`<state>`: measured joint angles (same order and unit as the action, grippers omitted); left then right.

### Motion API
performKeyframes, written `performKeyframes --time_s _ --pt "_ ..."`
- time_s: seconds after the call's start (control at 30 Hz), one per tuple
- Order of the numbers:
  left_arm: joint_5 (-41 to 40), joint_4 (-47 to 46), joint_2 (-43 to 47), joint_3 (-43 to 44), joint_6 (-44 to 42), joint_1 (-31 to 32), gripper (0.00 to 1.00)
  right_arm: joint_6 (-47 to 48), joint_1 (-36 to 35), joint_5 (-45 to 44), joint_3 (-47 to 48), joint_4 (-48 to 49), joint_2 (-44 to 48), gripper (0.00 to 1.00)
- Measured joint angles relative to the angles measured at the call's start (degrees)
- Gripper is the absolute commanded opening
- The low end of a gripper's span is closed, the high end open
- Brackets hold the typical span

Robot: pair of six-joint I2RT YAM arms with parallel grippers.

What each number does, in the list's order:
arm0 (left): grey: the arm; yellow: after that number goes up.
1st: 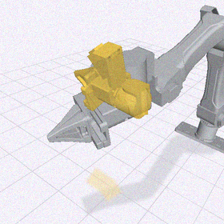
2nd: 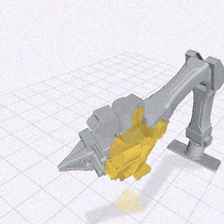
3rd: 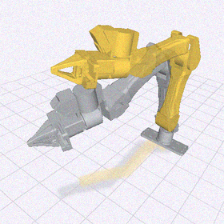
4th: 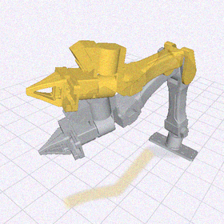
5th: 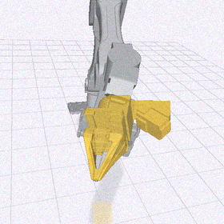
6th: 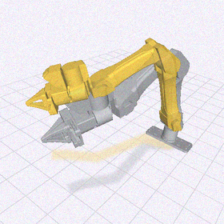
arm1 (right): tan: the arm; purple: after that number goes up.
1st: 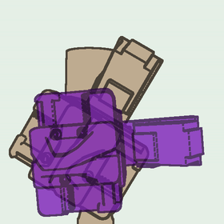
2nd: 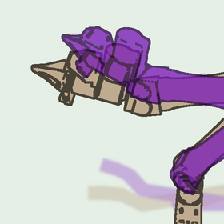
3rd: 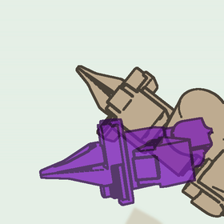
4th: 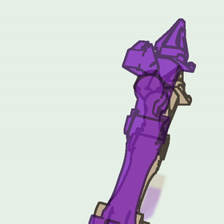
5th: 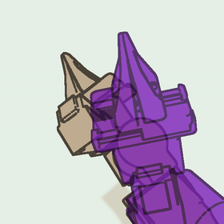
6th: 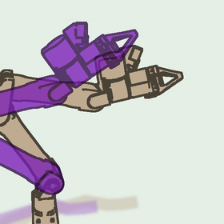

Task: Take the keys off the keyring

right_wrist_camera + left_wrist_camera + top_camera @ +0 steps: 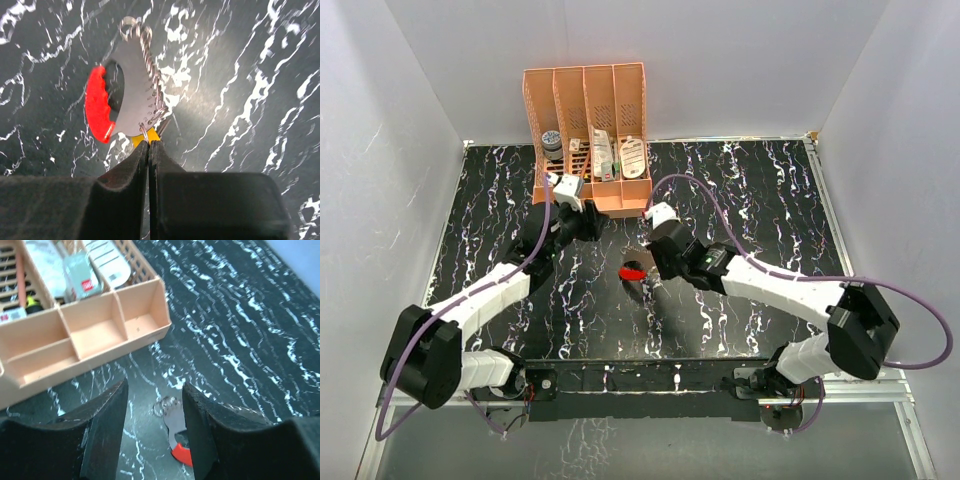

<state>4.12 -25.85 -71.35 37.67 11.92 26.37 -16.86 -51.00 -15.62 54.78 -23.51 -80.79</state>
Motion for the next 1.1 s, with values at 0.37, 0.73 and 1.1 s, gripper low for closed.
performKeyframes --time_s 0.37,0.73,1.1 --pt "17.25 -4.87 -4.11 9.16 -2.67 0.0 0.42 15.3 -0.04 -2.45 7.87 0.28 3.65 0.0" --pt "31.74 -7.63 -3.28 11.91 -2.84 0.0 0.26 27.34 -0.26 -2.14 8.66 5.75 13.55 0.0" --pt "44.63 -17.7 2.78 8.94 2.36 0.0 0.19 31.93 -0.26 -0.52 8.66 8.79 15.19 0.0"
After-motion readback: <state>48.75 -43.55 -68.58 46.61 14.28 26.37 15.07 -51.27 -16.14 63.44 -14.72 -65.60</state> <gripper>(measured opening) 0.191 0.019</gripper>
